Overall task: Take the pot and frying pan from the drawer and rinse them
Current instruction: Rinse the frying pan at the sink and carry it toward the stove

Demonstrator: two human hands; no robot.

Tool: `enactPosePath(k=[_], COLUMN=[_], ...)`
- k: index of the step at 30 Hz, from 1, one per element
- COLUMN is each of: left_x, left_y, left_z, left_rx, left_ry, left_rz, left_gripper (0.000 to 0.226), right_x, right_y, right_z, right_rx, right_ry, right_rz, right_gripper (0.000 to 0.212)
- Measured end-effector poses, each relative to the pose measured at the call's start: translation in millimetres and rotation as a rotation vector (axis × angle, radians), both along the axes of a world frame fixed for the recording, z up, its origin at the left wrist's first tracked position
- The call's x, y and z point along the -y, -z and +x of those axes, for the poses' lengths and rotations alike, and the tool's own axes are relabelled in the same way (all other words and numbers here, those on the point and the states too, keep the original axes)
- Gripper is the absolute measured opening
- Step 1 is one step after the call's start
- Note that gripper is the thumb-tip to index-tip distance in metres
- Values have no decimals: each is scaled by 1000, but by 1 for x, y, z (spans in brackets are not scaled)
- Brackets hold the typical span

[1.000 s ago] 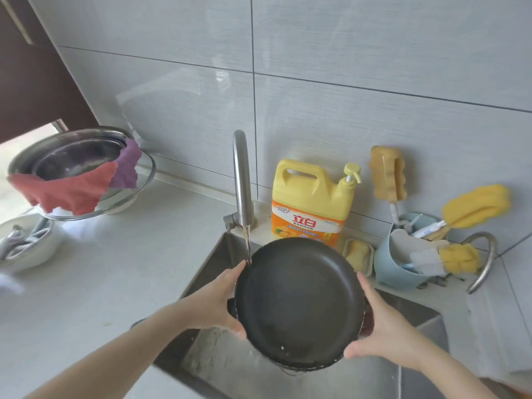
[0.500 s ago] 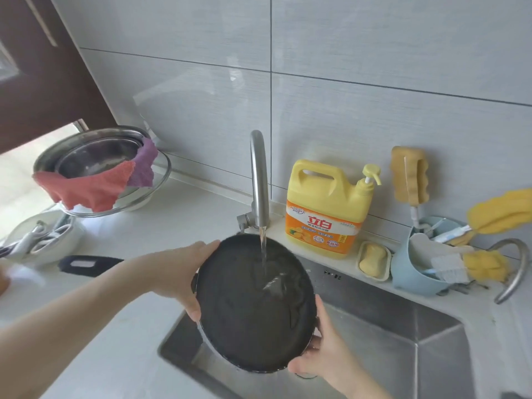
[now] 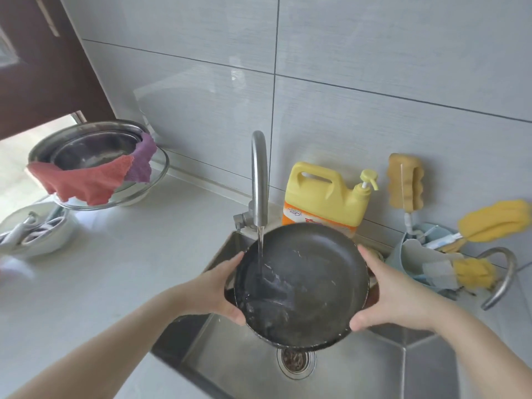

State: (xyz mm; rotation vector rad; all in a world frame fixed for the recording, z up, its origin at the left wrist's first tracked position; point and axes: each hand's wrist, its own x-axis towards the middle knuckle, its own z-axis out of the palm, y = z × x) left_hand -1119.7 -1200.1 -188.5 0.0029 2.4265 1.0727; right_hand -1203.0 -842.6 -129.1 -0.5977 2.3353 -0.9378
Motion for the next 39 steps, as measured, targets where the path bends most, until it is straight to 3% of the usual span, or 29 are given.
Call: enactPosePath(k=[3, 6, 9, 12, 18, 29, 39], left_x=[3, 15, 24, 23, 0, -68, -77], left_y=[-8, -26, -39, -45, -18, 31, 23], left_z=[-7, -10, -8, -4, 0, 1, -4], left_rx=[167, 233, 153, -10, -248, -476, -1172], left_ry=[135, 200, 163, 142, 63, -17, -110], left_rz=[-13, -90, -200, -343, -399, -135, -317], left_gripper=[132, 118, 116, 130, 141, 138, 116], right_x=[-7, -4, 14, 34, 24, -56, -56], right_y=[15, 56, 94, 120, 124, 100, 73], right_z=[8, 30, 57, 71, 56, 51, 71], right_rx=[171, 290, 354, 337, 144, -61, -498], right_ry=[-4, 106, 179, 311, 366, 436, 614], right_rz=[-4, -22, -127, -291, -349, -132, -51], right_gripper=[119, 146, 149, 147, 149, 151, 145])
